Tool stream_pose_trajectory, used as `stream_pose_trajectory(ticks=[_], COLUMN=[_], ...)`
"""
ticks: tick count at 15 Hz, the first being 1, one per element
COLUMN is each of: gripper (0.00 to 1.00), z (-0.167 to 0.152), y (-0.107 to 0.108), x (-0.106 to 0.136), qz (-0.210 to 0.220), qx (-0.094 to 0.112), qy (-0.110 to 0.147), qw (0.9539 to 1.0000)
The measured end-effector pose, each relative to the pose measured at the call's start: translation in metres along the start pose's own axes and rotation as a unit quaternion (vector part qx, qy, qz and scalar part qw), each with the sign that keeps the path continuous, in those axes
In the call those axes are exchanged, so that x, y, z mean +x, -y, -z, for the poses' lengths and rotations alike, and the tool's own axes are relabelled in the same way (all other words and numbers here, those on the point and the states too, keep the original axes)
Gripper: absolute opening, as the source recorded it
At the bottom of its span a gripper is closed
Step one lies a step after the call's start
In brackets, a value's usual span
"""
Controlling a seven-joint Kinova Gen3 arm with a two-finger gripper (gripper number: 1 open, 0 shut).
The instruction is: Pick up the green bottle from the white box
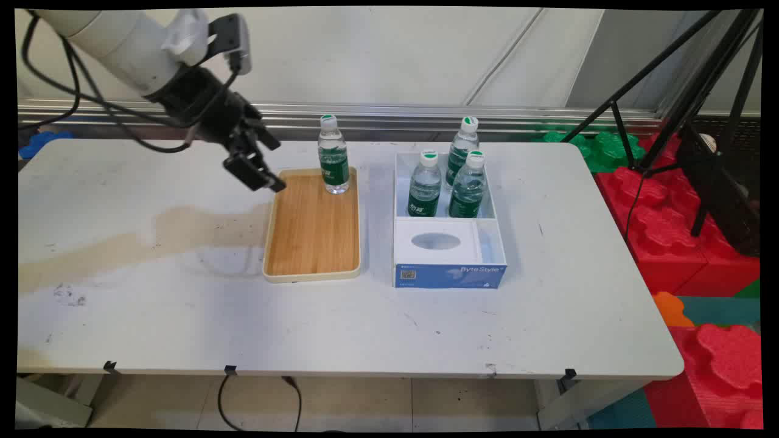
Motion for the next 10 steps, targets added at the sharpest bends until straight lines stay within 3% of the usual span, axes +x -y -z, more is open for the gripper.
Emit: stream_pose_trajectory(ticks=[10], gripper=[1.0], z=[-0.025], y=[-0.019], x=[0.082], qz=[0.029], qx=[0.02], qy=[-0.031], qw=[0.9989])
